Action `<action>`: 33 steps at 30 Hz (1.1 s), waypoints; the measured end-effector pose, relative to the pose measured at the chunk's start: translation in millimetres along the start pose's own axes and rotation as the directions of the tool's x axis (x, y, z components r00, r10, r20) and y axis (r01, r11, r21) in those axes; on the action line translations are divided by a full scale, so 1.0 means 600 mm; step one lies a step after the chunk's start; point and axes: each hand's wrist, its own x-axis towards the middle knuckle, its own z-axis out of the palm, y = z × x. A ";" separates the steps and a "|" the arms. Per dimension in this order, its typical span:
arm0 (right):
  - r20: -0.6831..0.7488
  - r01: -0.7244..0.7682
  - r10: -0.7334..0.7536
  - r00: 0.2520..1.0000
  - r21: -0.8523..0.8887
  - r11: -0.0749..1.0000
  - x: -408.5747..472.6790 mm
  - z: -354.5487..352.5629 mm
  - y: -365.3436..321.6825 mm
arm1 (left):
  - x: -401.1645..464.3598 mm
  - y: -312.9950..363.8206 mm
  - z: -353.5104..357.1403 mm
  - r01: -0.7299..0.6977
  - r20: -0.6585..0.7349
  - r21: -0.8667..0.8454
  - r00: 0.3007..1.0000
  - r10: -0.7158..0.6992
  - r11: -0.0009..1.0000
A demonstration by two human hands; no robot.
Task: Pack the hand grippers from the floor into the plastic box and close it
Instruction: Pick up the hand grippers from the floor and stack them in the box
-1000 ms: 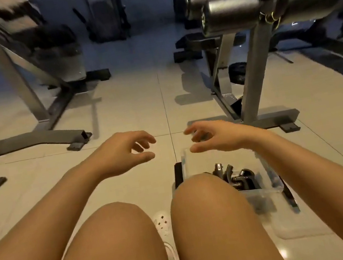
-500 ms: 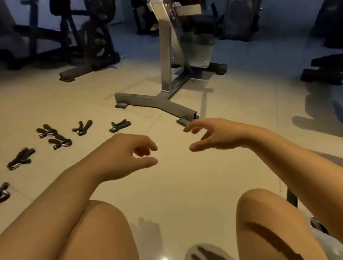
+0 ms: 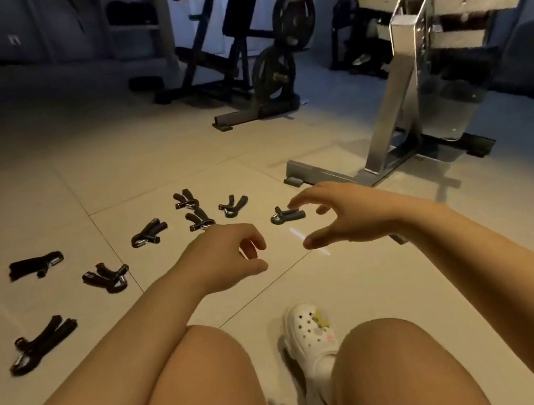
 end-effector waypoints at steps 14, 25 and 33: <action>0.065 -0.022 0.008 0.998 0.208 0.978 0.107 0.057 0.081 | 0.088 -0.048 -0.009 0.077 -0.075 -0.077 0.994 -0.083 0.994; 0.137 0.165 -0.200 0.970 0.233 0.959 0.156 0.032 -0.083 | -0.063 -0.089 -0.121 0.204 -0.264 -0.187 0.932 -0.249 0.961; 0.154 0.351 -0.379 0.913 0.183 0.918 0.208 0.020 -0.256 | -0.221 -0.221 -0.220 0.387 -0.494 -0.211 0.751 -0.439 0.898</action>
